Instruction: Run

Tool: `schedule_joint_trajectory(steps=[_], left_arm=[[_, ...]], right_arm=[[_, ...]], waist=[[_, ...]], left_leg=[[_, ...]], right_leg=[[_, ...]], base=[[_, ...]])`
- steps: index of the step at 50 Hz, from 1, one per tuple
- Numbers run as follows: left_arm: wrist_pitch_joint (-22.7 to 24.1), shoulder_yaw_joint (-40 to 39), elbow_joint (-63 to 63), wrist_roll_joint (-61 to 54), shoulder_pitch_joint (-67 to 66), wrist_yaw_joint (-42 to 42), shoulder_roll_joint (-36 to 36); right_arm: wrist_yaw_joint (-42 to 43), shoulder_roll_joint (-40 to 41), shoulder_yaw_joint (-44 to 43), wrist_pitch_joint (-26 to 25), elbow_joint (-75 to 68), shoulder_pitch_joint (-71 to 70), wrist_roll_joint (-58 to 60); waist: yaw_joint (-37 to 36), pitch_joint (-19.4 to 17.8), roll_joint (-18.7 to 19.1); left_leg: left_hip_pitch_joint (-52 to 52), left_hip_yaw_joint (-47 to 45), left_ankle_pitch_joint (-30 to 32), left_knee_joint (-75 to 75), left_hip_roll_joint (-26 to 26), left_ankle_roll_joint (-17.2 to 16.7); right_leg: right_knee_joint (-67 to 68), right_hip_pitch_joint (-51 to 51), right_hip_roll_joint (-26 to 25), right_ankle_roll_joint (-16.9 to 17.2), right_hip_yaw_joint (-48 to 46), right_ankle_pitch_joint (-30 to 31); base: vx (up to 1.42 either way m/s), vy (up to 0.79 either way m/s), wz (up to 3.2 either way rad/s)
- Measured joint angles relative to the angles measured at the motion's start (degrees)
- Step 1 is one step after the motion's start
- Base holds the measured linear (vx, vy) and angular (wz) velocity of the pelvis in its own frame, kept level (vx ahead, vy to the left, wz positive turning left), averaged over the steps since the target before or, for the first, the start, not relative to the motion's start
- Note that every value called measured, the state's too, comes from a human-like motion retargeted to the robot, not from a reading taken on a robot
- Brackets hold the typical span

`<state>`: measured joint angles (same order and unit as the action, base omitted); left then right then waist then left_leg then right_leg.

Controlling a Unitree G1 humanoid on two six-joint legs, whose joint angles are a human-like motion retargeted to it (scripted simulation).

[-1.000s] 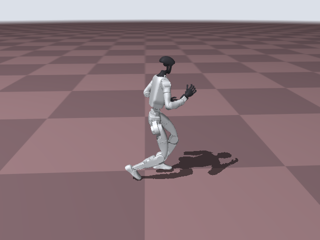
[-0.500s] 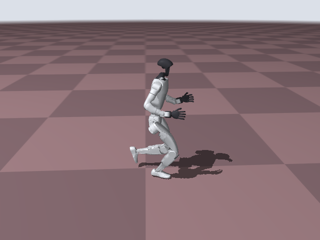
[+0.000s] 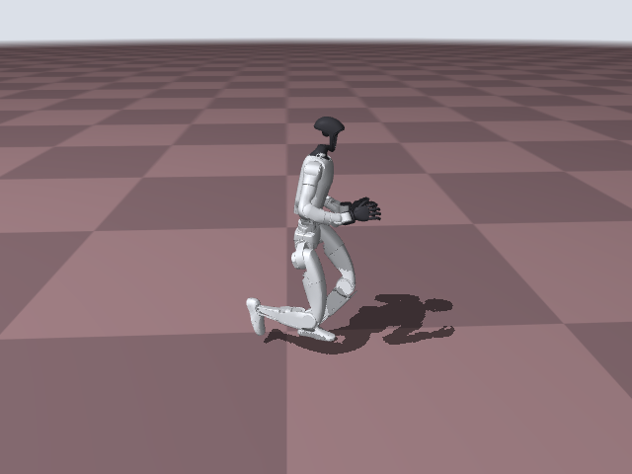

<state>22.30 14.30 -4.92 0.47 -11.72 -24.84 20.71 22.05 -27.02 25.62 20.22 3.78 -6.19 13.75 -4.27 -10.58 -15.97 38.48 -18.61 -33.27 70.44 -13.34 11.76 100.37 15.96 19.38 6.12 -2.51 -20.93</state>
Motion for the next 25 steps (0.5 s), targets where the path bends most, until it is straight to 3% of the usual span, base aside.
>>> schedule_joint_trajectory(steps=[4, 8, 12, 17, 20, 25], left_arm=[[-0.9, 2.3, 1.7, 5.7, 13.5, -5.7, 0.2], [-1.3, 2.8, 1.0, 6.4, 23.0, -7.9, -1.1], [0.7, 3.2, -0.9, 4.8, 26.4, -6.5, -2.2], [3.5, 5.4, -0.5, 3.2, 25.3, -2.9, -2.1], [3.3, 7.0, 1.0, 2.4, 22.4, -1.1, -2.7], [-0.5, 7.9, 8.4, 2.5, 15.9, 0.9, -3.3]], right_arm=[[0.2, 1.0, 0.6, -1.0, -8.8, 4.6, 2.3], [-0.1, -0.1, 0.6, -1.2, -13.2, 10.6, 2.4], [-1.3, -1.4, -0.5, -1.1, -14.2, 16.4, 0.3], [-3.3, -1.1, -2.1, -1.0, -15.5, 20.1, -2.6], [-3.0, -0.6, -2.1, -1.0, -15.8, 19.4, -3.2], [-0.2, -0.3, -1.9, -2.2, -16.4, 11.2, -0.8]], waist=[[3.6, -1.0, 1.9], [7.9, 0.3, 6.1], [11.1, 2.1, 11.1], [10.1, 4.1, 18.5], [8.6, 3.6, 20.6], [4.5, 0.9, 20.1]], left_leg=[[-7.3, 2.4, -8.3, 1.3, -0.3, 2.0], [-18.5, 5.3, -9.7, -4.5, 1.4, -1.1], [-28.3, 7.2, -3.2, -9.3, 6.0, -7.7], [-31.9, 9.1, 11.3, -2.2, 16.8, -14.5], [-31.8, 9.5, 16.8, 8.7, 22.1, -14.5], [-26.6, 10.6, 16.8, 29.3, 29.3, -9.9]], right_leg=[[8.6, 10.6, 0.2, -4.6, 2.6, -6.0], [3.6, 21.4, -2.8, -7.8, 1.4, -11.9], [-15.3, 26.5, -9.5, -6.9, -3.0, -13.8], [-40.9, 25.9, -23.3, -3.3, -6.3, -8.2], [-39.7, 24.9, -27.3, -5.1, -7.1, -6.6], [-28.0, 21.0, -29.3, -13.0, -6.9, -16.0]], base=[[-0.03, 0.07, -0.48], [0.02, 0.01, -0.47], [0.06, -0.07, -0.38], [0.0, -0.09, -0.45], [-0.04, -0.07, -0.34], [-0.01, -0.09, -0.28]])
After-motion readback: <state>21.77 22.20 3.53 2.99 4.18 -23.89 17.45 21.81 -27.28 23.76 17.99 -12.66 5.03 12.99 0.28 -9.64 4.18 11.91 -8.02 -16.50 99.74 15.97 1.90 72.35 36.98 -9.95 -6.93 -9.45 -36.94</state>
